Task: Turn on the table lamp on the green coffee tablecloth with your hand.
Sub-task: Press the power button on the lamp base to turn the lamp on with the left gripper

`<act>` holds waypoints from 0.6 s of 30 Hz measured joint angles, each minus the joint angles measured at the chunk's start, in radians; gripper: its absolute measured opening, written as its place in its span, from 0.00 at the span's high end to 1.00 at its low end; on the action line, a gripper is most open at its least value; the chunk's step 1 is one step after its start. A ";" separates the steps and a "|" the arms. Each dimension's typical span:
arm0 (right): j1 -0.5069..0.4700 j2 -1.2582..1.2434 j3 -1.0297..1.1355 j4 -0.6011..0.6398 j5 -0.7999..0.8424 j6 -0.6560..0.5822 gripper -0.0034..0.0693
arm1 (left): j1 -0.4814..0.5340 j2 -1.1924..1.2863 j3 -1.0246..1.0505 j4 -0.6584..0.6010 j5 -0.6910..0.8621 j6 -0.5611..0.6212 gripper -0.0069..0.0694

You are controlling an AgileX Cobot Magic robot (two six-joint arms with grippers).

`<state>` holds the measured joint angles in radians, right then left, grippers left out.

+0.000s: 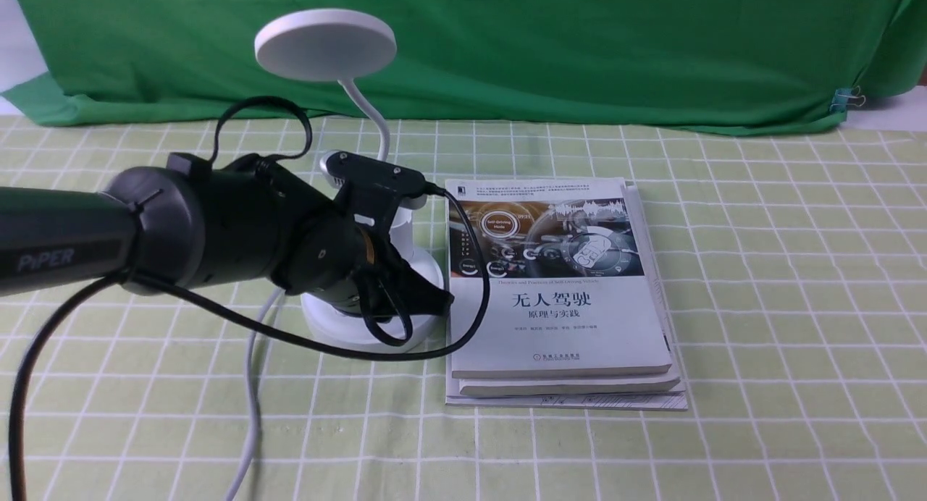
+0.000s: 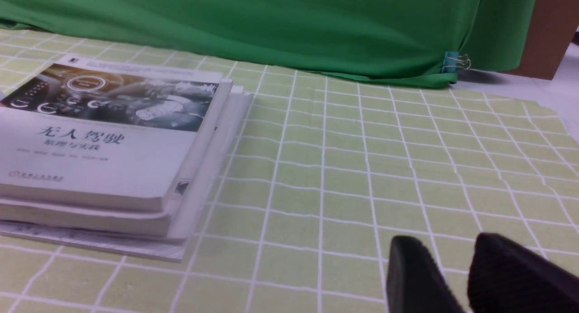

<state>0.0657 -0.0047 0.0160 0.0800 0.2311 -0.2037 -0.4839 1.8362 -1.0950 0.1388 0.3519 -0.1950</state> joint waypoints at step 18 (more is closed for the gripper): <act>0.000 0.000 0.000 0.000 0.000 0.000 0.62 | 0.000 0.012 0.006 0.000 -0.045 -0.009 0.90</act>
<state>0.0657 -0.0047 0.0160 0.0800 0.2311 -0.2037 -0.4839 1.8484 -1.0894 0.1384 0.3071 -0.2036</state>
